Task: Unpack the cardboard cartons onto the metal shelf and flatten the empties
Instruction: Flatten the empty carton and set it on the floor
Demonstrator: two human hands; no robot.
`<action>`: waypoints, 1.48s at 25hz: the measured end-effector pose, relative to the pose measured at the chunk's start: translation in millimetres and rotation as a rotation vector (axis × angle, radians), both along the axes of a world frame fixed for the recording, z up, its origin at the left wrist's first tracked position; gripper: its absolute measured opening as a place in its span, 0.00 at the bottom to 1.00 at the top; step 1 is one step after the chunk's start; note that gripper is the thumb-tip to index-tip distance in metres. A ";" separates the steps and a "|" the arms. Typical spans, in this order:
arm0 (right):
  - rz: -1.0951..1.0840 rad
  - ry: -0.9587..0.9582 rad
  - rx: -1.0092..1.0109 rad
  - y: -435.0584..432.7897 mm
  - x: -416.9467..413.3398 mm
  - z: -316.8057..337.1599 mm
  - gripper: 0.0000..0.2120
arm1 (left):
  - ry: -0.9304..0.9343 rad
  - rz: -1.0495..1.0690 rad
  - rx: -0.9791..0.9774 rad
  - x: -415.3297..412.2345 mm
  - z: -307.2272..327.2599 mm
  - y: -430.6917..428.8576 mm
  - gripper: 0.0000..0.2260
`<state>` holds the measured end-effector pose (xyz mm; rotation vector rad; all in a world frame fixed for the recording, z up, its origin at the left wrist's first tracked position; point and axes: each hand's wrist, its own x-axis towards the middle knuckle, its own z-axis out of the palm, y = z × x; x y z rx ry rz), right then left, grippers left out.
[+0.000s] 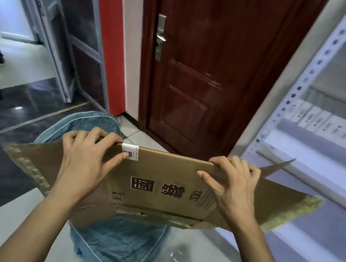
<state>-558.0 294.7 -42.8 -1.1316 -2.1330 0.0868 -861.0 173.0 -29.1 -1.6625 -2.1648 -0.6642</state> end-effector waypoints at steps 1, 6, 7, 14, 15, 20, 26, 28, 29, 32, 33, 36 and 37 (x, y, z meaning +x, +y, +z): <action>-0.035 0.002 0.000 -7.7 10.1 1.4 0.13 | -0.005 -0.044 0.001 5.5 -0.3 2.4 0.16; -0.239 0.003 -0.007 -46.8 67.2 4.1 0.14 | -0.001 -0.229 0.006 45.8 0.3 21.6 0.15; -0.285 -0.001 -0.001 -54.5 79.8 4.4 0.15 | -0.010 -0.274 0.009 56.8 0.7 25.7 0.15; -0.506 0.046 0.013 -108.7 158.8 9.0 0.15 | -0.076 -0.515 0.007 132.8 1.7 45.6 0.13; -0.533 0.050 0.009 -116.5 170.5 10.2 0.15 | -0.080 -0.547 0.008 144.9 1.8 45.7 0.13; -0.678 0.061 -0.017 -162.2 228.6 8.3 0.15 | -0.111 -0.683 -0.023 211.6 2.8 36.7 0.14; -0.814 0.110 -0.039 -231.9 305.7 0.5 0.15 | -0.120 -0.826 -0.068 305.0 6.9 7.6 0.14; -0.849 0.124 -0.041 -257.5 333.6 -0.2 0.14 | -0.114 -0.862 -0.071 338.0 8.4 -7.6 0.14; -0.871 0.129 -0.048 -273.7 350.1 -0.1 0.14 | -0.109 -0.882 -0.073 358.0 9.3 -17.4 0.14; -0.951 0.129 -0.069 -322.7 397.3 -2.2 0.14 | -0.093 -0.944 -0.068 416.7 8.0 -48.7 0.14; -0.974 0.130 -0.074 -338.6 412.9 -3.1 0.14 | -0.087 -0.962 -0.064 436.0 6.5 -59.3 0.15; -1.038 0.144 -0.095 -383.3 458.1 -3.8 0.14 | -0.068 -1.009 -0.047 491.5 2.4 -87.5 0.17; -1.062 0.154 -0.096 -398.3 472.4 -4.0 0.14 | -0.060 -1.026 -0.040 510.1 1.5 -95.6 0.17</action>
